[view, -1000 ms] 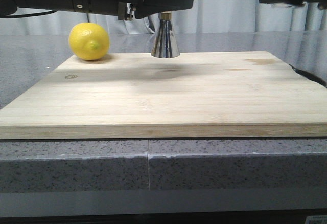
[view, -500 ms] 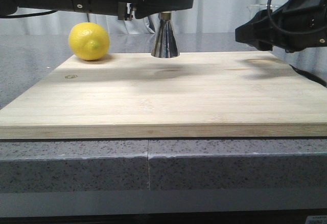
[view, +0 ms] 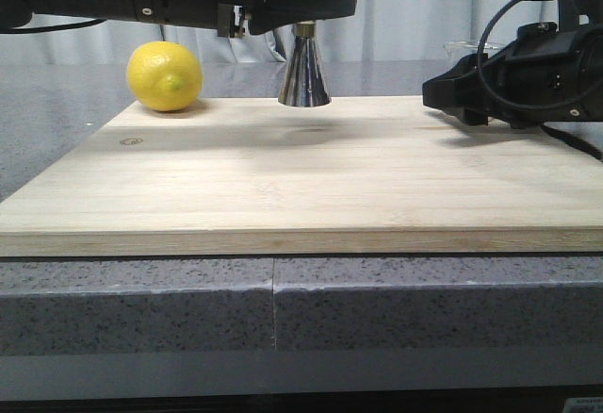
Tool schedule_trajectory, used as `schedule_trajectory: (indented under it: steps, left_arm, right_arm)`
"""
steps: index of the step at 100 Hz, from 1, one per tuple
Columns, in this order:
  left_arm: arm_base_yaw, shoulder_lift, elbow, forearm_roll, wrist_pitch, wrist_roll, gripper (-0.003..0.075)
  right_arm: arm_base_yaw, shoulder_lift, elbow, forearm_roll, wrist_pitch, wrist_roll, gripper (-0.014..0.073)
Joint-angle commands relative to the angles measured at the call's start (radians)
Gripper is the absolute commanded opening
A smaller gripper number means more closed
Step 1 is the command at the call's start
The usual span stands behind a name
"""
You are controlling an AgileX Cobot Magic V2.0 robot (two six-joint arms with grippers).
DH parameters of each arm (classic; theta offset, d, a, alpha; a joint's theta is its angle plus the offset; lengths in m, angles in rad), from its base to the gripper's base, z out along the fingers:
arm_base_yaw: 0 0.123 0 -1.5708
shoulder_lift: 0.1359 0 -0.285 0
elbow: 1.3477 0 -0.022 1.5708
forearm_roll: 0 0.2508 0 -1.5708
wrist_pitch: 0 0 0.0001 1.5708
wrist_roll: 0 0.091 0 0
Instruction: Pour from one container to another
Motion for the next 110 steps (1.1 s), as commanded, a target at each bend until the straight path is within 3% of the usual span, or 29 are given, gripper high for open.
schedule_trajectory:
  steps: [1,24,51,68,96,110]
  left_arm:
    - [-0.006,-0.060,-0.031,-0.093,0.108,-0.009,0.0260]
    - [-0.006,-0.060,-0.031,-0.093,0.108,-0.009,0.0260]
    - [-0.006,-0.060,-0.031,-0.093,0.108,-0.009,0.0260]
    - [-0.006,-0.060,-0.031,-0.093,0.108,-0.009,0.0260]
    - [-0.006,-0.060,-0.031,-0.093,0.108,-0.009,0.0260]
    - [-0.006,-0.060,-0.031,-0.093,0.108,-0.009,0.0260]
  right_arm:
    - [-0.005,-0.037,-0.022,0.008,-0.067,-0.009,0.0328]
    - [-0.005,-0.037,-0.022,-0.004,-0.045,-0.009,0.0382]
    - [-0.005,-0.052,-0.022,-0.017,-0.011,-0.009,0.0566]
    - [-0.005,-0.159,0.015,-0.015,0.107,0.047,0.0570]
    - [-0.002,-0.518,0.085,0.127,0.620,0.075,0.0568]
    - [0.034,-0.690,0.085,0.371,0.847,-0.214,0.0568]
